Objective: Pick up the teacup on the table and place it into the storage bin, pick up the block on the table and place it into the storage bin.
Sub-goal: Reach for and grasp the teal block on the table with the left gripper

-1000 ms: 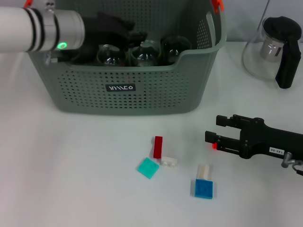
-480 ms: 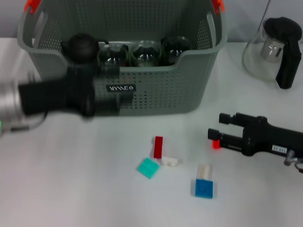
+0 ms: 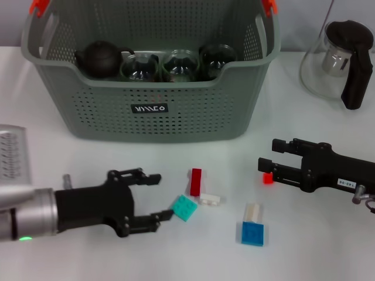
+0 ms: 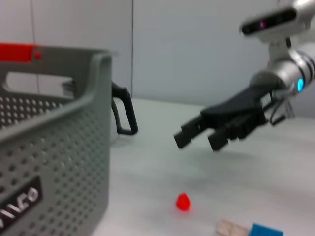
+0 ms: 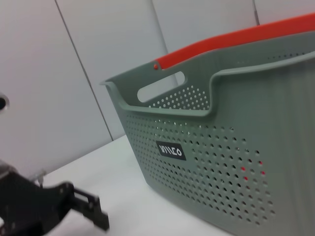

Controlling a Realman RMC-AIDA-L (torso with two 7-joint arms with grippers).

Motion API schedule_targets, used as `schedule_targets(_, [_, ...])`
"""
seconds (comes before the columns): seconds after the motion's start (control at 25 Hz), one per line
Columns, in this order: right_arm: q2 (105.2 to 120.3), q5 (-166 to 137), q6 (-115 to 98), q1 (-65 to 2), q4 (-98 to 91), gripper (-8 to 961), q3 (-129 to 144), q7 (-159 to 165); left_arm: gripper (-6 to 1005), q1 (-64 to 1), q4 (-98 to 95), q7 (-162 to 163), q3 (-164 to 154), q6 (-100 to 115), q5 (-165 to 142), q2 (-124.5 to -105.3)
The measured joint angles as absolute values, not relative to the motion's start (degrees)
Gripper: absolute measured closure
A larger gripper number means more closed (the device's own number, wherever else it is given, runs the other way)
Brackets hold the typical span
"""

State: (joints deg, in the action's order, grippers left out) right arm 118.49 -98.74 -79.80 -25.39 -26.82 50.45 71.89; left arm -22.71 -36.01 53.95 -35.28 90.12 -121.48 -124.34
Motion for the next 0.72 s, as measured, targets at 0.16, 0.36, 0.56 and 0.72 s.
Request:
schedule_targets(0.16, [118.39, -98.77, -79.81, -25.20, -26.70, 240, 50.44, 71.89, 279, -24.35, -32.55, 52.72, -37.40, 86.88, -121.52, -124.41])
schedule_targets(0.36, [118.50, -98.79, -79.79, -24.84, -26.66, 240, 50.45, 71.88, 280, -26.36, -29.53, 52.63, -40.20, 81.36, -121.51, -124.41])
schedule_targets(0.56, [118.65, -98.79, -79.60, -24.72, -26.57, 240, 50.45, 71.56, 280, -28.01, -27.46, 52.42, -43.80, 75.63, -121.17, -124.58])
schedule_targets(0.72, [118.65, -98.79, -79.64, -24.57, -26.54, 240, 50.45, 71.54, 280, -28.49, -26.26, 50.81, -44.07, 74.44, -120.89, -124.69])
